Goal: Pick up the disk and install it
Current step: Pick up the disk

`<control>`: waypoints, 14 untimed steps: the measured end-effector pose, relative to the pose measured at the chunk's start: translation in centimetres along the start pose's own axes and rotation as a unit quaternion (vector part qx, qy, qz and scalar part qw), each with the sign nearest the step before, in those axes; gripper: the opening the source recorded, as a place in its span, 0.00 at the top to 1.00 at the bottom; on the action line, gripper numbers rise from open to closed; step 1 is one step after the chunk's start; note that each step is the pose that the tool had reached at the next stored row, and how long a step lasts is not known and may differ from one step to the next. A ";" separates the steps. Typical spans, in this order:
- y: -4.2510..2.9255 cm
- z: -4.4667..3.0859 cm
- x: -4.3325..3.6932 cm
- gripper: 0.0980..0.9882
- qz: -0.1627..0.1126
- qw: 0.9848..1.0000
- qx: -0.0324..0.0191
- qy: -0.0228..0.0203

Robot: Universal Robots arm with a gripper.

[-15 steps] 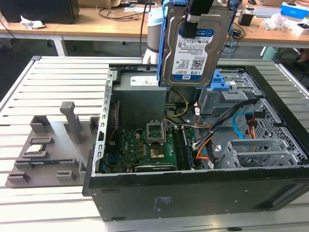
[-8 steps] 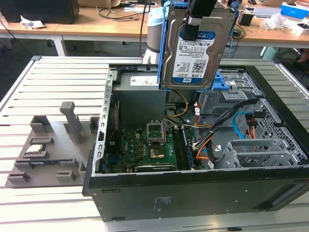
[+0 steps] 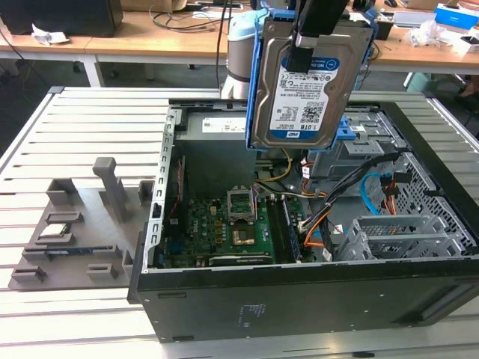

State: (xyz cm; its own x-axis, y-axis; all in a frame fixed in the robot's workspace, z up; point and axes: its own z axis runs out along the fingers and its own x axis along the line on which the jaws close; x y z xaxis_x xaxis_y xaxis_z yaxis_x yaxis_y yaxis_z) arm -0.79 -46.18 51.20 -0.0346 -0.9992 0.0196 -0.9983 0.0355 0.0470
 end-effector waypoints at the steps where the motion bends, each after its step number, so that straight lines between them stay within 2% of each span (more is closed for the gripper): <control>1: -0.01 0.01 0.19 0.70 0.000 1.000 0.000 0.000; 14: -0.09 0.09 2.48 0.70 0.000 1.000 0.000 0.000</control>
State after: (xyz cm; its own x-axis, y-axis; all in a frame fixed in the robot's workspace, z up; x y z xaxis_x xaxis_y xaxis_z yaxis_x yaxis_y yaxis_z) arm -0.79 -48.66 51.15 -0.0347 -0.9992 0.0197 -0.9983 0.0356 0.0471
